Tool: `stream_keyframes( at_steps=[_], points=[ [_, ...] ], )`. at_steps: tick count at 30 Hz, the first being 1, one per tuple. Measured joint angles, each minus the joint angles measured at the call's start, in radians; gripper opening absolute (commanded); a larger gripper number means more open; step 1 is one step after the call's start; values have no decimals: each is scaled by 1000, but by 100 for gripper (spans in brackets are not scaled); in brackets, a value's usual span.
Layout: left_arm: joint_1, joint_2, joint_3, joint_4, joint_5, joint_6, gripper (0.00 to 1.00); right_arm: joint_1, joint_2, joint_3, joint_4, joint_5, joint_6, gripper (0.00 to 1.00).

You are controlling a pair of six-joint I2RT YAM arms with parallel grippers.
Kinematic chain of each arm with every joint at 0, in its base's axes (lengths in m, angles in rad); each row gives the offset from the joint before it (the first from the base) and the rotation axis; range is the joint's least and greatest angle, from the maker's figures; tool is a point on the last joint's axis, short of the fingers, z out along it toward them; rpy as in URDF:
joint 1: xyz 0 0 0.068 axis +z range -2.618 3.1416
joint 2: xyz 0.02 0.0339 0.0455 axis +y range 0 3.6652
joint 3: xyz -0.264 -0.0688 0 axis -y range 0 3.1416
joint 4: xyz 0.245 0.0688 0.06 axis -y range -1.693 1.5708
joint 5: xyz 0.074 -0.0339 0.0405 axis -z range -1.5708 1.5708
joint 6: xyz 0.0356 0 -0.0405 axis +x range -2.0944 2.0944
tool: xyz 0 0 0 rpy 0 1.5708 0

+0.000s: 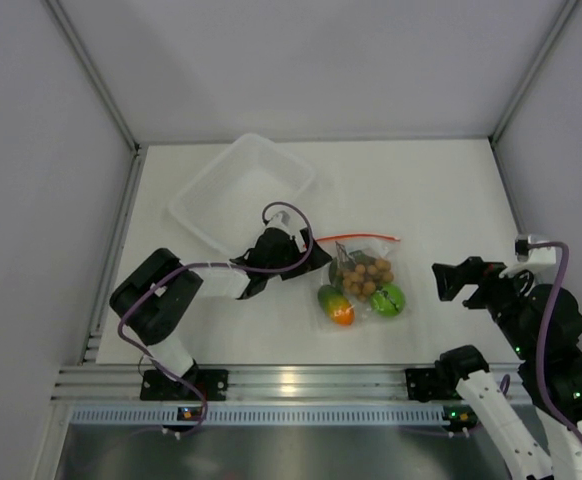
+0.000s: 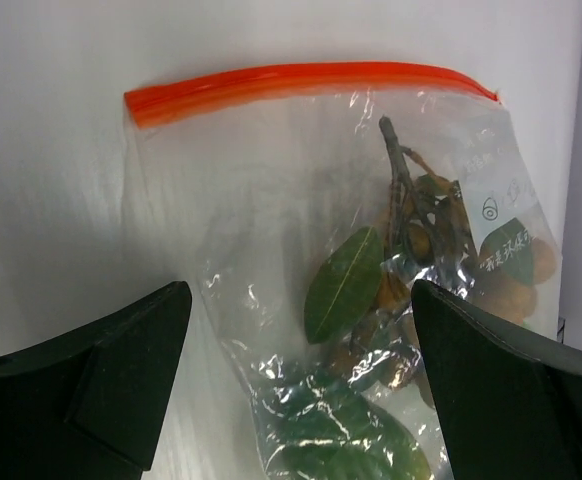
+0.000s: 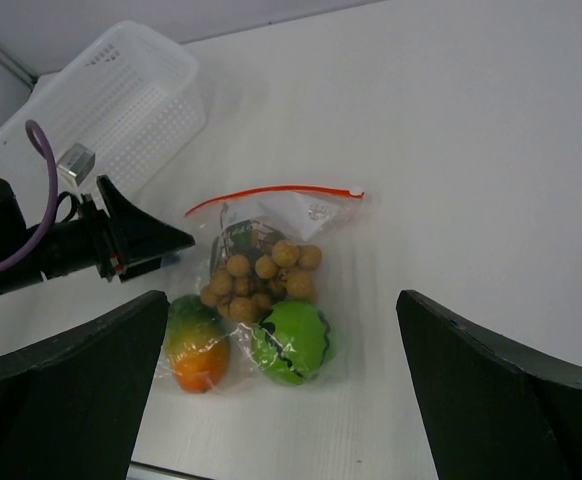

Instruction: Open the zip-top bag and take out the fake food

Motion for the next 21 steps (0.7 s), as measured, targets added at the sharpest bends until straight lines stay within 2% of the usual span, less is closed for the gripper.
stream_keyframes(
  at_steps=[2, 4, 7, 11, 12, 14, 21],
  points=[
    [0, 32, 0, 69, 10, -13, 95, 0, 0, 7, 1, -1, -1, 99],
    [-3, 57, 0, 123, 20, -24, 88, 0, 0, 13, 4, -2, -1, 99],
    [-9, 98, 0, 183, 32, -39, 68, 0, 2, 13, 4, -4, -1, 99],
    [-22, 127, -1, 206, 38, -54, 28, 0, 2, 13, 4, -10, -1, 99],
    [-26, 129, -1, 206, 38, -53, 11, 0, 2, 13, 4, -13, 0, 99],
    [-34, 129, -1, 211, 38, -49, 0, 0, 2, 13, 4, -16, 0, 99],
    [-60, 66, -1, 209, 51, 17, 0, 0, 2, 11, 10, -23, 0, 99]
  ],
)
